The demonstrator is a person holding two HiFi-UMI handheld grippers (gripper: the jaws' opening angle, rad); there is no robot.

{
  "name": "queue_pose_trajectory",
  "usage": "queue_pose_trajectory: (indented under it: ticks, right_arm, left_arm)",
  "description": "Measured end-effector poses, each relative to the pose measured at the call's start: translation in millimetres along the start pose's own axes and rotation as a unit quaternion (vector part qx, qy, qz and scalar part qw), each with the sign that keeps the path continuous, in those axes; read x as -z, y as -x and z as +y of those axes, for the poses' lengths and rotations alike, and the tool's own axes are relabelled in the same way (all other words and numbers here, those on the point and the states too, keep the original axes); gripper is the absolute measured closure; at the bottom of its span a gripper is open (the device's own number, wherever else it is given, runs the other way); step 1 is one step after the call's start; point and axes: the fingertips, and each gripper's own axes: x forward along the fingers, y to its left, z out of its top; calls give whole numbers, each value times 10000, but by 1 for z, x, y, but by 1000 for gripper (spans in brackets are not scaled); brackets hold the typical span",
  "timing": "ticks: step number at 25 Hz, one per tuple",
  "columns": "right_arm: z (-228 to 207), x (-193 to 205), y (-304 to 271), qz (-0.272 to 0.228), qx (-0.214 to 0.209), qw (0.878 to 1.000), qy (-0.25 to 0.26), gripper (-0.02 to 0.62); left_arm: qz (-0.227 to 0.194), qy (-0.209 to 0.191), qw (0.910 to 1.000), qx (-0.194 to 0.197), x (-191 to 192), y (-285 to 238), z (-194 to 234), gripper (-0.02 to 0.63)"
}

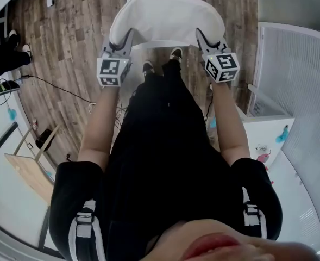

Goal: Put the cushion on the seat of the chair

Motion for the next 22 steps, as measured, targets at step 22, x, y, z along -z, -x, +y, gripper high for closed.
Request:
queue_pose_trajectory:
  ticks: [22]
  right_arm:
    - [-84,228,-222,1832,-598,9756,-1047,540]
  left_arm:
    - [2068,1195,9710,-68,259,-193,77,538]
